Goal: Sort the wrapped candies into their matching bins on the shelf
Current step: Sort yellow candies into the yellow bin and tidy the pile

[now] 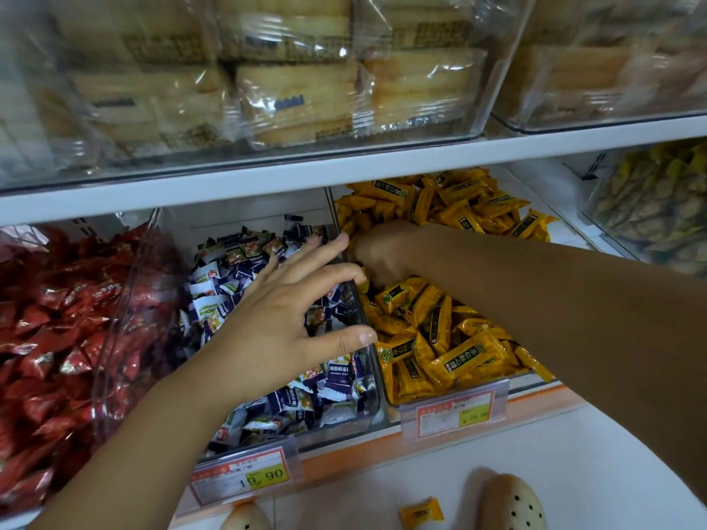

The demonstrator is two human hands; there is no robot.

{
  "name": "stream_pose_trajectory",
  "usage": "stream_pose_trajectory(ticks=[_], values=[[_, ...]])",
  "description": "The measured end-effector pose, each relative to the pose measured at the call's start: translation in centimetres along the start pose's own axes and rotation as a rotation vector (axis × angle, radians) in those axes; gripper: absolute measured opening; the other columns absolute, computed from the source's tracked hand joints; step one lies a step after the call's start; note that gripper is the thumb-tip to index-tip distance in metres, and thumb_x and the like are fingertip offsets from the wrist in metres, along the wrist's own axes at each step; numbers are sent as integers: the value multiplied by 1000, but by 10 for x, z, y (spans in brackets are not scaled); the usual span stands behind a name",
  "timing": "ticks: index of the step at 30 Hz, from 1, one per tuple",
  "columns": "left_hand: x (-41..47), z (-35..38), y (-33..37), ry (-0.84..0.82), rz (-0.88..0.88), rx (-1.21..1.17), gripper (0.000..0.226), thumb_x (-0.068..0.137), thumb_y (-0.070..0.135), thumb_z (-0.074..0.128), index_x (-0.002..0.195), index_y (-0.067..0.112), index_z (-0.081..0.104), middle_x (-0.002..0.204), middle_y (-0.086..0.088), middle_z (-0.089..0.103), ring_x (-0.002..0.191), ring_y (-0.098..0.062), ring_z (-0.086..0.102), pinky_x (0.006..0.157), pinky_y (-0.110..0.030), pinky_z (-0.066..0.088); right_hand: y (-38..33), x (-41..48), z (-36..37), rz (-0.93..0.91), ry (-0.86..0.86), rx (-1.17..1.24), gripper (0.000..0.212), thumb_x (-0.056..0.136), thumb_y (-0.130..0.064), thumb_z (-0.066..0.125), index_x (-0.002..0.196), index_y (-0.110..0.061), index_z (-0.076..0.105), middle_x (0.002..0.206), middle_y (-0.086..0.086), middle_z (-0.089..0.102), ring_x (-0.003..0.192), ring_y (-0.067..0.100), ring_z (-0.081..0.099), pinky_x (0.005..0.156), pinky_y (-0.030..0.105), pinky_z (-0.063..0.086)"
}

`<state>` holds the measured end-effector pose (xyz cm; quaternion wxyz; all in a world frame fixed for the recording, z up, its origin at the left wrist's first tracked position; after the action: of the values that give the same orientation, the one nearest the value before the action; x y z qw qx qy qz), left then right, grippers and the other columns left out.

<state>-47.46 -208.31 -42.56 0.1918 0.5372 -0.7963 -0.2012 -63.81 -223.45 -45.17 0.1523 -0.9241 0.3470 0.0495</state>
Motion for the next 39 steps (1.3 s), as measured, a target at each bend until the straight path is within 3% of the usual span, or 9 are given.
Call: stream_pose_trajectory(ticks=[13,19,22,27,29,31,33,35,39], values=[[1,0,1,1,-3,-4,58,69,84,38,124,63,32,149,42,-2,139,13,-10,116,-36,-4,0,-2,-7,57,7,45,28,80,-15,65,103,-32,68,98,-10,63,94,13,56,77,29,44],[1,-1,1,2,-5,-5,59,68,84,39,123,64,32,148,43,-2,139,13,-10,117,-37,-2,-10,-14,-20,82,5,43,26,87,-13,62,111,-23,66,93,-8,58,87,13,53,65,24,36],[1,0,4,5,-17,-52,59,67,82,44,122,64,34,146,45,0,138,15,-8,118,-40,4,-16,-32,-30,105,41,159,28,86,-18,68,112,-26,65,100,-10,57,94,8,52,73,23,38],[3,2,8,73,-56,-184,61,70,78,53,127,60,40,143,46,15,139,11,11,116,-39,15,-18,-59,-45,161,182,486,27,80,-16,75,104,-28,68,110,-9,65,105,3,57,80,4,40],[6,3,11,168,-114,-244,59,73,73,56,128,56,42,141,40,29,132,9,25,110,-31,24,-20,-67,-48,178,251,591,27,79,-19,76,102,-31,68,108,-11,67,101,-1,59,81,5,44],[10,5,15,273,-168,-260,62,71,68,57,130,52,44,136,28,41,125,3,36,102,-29,32,-25,-76,-51,181,332,670,26,80,-19,76,101,-32,68,100,-16,66,90,-13,58,71,-3,41],[15,6,20,371,-161,-245,62,72,63,60,129,45,48,121,27,53,112,-1,48,94,-29,41,-31,-85,-51,150,379,752,28,80,-17,75,102,-32,67,96,-20,65,83,-19,57,69,-5,39],[19,6,27,420,-131,-263,57,75,51,68,128,46,46,103,28,58,88,-1,54,78,-23,47,-40,-91,-49,127,390,835,33,79,-16,75,107,-31,66,99,-16,68,88,-15,61,74,-1,43],[20,5,35,382,-8,-273,70,77,32,75,131,54,36,102,23,56,69,-5,56,62,-8,42,-51,-94,-41,99,328,963,36,78,-6,74,109,-21,65,93,-9,73,86,3,69,76,13,51]])
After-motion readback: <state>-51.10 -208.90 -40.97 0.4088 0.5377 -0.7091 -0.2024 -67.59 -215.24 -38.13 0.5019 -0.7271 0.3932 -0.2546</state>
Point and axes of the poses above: each hand's wrist, its own x-axis towards the middle knuckle, its own z-axis out of the palm, y = z × x, the point moved 1 cm from there along x, towards the middle knuckle
